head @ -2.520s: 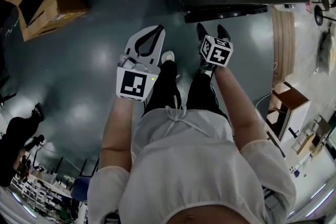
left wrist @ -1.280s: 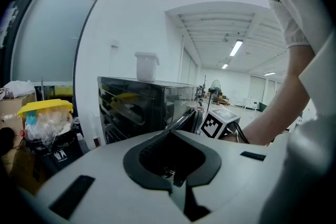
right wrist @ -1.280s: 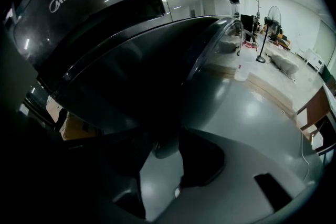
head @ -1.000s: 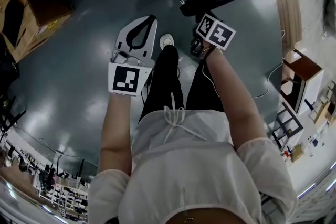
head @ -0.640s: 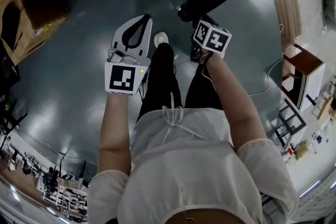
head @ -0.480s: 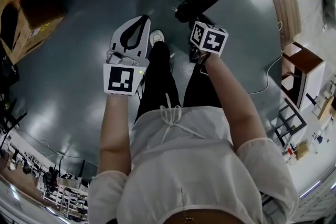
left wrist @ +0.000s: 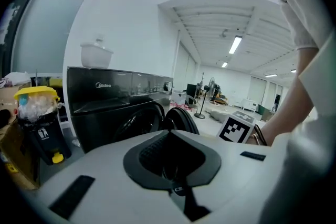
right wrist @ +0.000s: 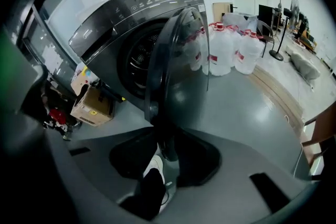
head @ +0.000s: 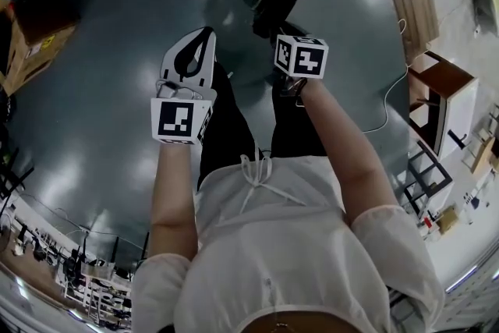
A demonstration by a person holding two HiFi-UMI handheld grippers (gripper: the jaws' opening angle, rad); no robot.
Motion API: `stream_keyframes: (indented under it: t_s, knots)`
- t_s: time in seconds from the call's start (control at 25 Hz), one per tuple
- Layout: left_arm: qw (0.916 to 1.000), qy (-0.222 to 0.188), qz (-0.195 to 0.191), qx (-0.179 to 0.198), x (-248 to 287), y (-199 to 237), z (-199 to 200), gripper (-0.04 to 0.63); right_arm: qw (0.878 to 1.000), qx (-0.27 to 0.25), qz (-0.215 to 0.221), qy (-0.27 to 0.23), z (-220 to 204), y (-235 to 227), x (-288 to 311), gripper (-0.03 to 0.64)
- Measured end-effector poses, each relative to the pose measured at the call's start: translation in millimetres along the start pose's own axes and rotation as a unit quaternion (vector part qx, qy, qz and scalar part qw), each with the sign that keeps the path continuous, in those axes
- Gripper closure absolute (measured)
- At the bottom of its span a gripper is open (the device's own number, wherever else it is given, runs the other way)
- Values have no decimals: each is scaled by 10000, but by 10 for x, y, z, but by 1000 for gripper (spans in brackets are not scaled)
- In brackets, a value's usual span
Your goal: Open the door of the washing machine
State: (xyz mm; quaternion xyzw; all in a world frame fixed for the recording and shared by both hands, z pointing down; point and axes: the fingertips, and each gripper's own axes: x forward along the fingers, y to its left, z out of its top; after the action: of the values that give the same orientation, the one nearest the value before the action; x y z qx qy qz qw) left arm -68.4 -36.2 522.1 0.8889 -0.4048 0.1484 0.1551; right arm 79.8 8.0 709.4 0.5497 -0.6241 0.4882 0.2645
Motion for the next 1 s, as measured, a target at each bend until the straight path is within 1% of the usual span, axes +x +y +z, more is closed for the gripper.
stream_keyframes:
  t_s: [0.12,0.32,0.44,0.56,0.68,0.88,1.0]
  knots:
    - [9999,10,-79,91,133,-360,-19,572,10000,23,35,-14,-71,-367,-153,519]
    - [9996,18,-176,226,389,-957,-41,572,9997,-17,-209,-91,-125,-1027,-439,531]
    - [9995,-12,-207,234,608,-1295,-49,572,9995,-35,-296,-75,-128,-1388,-548,532]
    - [9994,-115,-200,239,820,-1635,-4,572,9995,-169,-265,-101,-97,-1732,-650,534]
    - [9995,-169,-199,162,984,-1933,35,572,9988,-371,-293,-89,-15,-2046,-761,534]
    - [9994,-14,-307,149,1261,-2361,-12,572,9973,-717,-141,0,139,-2526,-871,534]
    - [9990,38,-390,221,1429,-2558,5,572,9962,-848,-188,15,249,-2808,-942,534]
